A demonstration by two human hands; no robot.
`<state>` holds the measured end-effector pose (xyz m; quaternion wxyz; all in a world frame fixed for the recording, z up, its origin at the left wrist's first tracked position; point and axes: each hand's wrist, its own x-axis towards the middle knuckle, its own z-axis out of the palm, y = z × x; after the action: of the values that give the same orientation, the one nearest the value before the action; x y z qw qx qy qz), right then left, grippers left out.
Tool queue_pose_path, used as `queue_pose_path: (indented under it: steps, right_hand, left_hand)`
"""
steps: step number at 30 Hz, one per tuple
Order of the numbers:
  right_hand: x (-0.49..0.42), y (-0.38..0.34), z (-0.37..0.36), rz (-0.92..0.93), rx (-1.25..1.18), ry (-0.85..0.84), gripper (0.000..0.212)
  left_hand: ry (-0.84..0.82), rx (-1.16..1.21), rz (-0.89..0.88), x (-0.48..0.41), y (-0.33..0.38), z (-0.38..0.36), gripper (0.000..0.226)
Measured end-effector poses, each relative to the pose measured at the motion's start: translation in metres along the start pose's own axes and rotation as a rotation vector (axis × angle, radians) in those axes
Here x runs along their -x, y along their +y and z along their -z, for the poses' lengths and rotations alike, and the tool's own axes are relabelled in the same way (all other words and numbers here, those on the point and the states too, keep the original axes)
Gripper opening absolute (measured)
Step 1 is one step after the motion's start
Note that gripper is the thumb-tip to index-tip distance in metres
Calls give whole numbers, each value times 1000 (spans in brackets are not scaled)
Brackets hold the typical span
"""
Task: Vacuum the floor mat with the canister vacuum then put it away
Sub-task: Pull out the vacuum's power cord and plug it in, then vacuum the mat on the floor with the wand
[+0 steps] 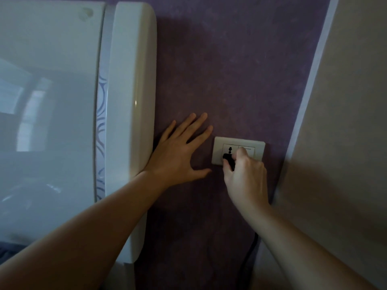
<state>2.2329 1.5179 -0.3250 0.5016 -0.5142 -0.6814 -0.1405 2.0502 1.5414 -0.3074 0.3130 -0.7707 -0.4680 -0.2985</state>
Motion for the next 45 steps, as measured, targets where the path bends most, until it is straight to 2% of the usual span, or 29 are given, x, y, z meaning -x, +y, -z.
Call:
queue_pose_path:
  steps: [3, 8, 13, 18, 21, 26, 29, 31, 33, 40, 42, 45]
  right_hand:
    - [0, 3, 2, -102, -41, -46, 23]
    - [6, 6, -8, -175, -214, 74, 19]
    - [9, -3, -5, -217, -188, 85, 17]
    - [-4, -9, 24, -334, -63, -286, 30]
    - [-8, 3, 49, -329, -147, -440, 44]
    - [0, 46, 88, -256, -303, -499, 51]
    - [-2, 71, 104, -118, -238, -492, 40]
    - [-10, 81, 111, -10, -150, -475, 36]
    - [-23, 85, 122, 37, -73, -514, 41]
    - [-97, 66, 198, 39, 134, -770, 54]
    - [-118, 54, 230, 23, 171, -830, 57]
    - [-152, 33, 285, -28, 201, -862, 57]
  left_hand:
    - [-6, 2, 3, 0, 0, 0, 101]
    - [3, -6, -2, 1, 0, -1, 102]
    - [-30, -29, 1, 1, 0, 2, 102]
    - [-145, -69, 14, -3, 6, 19, 102]
    - [-207, -90, 12, -5, 4, 26, 105]
    - [-213, -154, 80, -5, 26, 29, 105]
    - [-88, -112, 119, -10, 59, 34, 82]
    - [-65, -94, 103, -19, 82, 40, 71]
    - [-117, -63, 100, -33, 98, 49, 66]
    - [-500, 82, 189, -103, 128, 118, 65]
    - [-556, 146, 226, -126, 136, 149, 59]
    - [-520, 199, 217, -162, 150, 201, 42]
